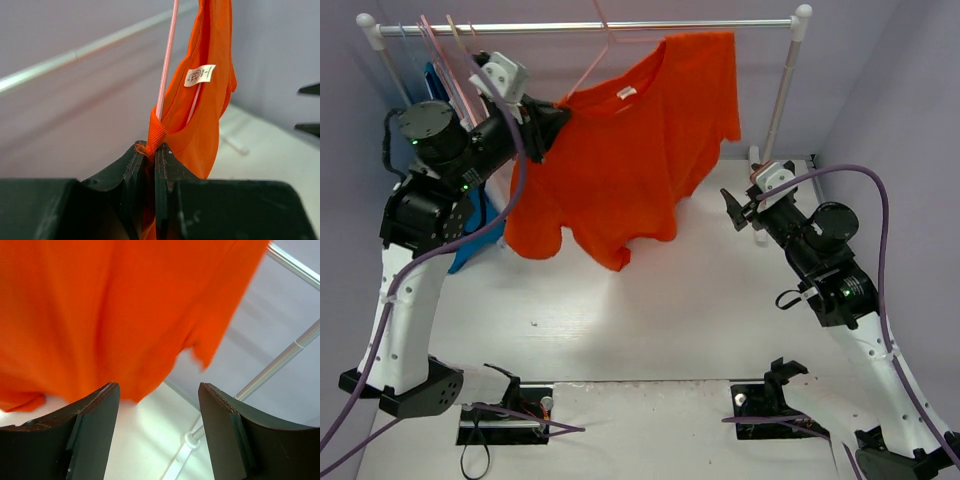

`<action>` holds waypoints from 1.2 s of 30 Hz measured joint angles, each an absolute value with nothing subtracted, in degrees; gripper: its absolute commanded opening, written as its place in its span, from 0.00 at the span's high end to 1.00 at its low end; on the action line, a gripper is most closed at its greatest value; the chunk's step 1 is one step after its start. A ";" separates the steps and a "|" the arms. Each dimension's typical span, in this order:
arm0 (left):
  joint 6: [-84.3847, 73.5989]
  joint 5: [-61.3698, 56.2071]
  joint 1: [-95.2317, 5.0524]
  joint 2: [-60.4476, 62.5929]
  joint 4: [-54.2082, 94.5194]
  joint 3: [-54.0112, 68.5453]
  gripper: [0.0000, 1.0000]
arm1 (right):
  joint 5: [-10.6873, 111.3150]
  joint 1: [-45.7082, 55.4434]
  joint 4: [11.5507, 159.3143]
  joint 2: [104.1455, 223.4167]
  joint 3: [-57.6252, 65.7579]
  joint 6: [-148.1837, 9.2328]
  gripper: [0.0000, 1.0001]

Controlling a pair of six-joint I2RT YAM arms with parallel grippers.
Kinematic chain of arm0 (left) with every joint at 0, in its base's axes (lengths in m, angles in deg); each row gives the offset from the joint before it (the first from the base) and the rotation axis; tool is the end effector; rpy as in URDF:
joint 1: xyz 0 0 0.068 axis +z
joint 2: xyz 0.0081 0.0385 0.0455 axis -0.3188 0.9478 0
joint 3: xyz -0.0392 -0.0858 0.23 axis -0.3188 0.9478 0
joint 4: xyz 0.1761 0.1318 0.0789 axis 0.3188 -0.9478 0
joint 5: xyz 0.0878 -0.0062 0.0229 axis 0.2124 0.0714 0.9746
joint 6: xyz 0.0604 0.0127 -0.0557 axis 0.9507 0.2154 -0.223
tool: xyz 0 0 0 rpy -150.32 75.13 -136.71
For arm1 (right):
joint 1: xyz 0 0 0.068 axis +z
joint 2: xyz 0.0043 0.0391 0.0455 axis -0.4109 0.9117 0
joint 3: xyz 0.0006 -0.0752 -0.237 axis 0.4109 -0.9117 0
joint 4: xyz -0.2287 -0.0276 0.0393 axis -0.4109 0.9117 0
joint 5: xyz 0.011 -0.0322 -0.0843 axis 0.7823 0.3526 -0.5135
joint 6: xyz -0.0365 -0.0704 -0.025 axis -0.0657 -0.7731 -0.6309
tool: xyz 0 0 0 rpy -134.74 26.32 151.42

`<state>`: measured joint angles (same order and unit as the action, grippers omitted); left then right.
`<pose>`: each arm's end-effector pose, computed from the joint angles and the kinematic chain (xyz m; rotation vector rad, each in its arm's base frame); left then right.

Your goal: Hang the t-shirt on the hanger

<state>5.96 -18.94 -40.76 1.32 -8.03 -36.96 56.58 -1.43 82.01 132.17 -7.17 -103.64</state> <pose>0.1923 -0.1111 0.5662 0.6143 1.2184 -0.6114 0.1726 0.0916 0.4526 -0.7212 1.0464 0.0851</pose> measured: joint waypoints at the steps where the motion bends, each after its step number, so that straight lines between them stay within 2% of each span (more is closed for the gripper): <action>1: 5.98 -18.16 -40.76 2.00 -10.46 -36.70 1.00 | 56.48 -1.43 82.01 132.06 -7.41 -103.51 0.35; 9: 5.96 -7.99 -40.76 5.46 -19.51 -32.35 1.00 | 56.37 -1.43 82.05 131.85 -8.39 -102.79 0.35; 23: 7.07 18.13 -41.38 14.96 -14.66 -39.65 1.00 | 56.41 -1.43 82.60 131.17 -8.65 -101.15 0.35; 36: 10.07 28.84 -41.70 22.42 -12.95 -40.61 0.99 | 55.93 -1.43 84.21 128.89 -9.68 -101.17 0.34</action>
<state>10.07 28.84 -41.70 22.42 -12.95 -40.61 55.93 -1.43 84.21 128.89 -9.68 -101.17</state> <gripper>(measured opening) 0.107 0.654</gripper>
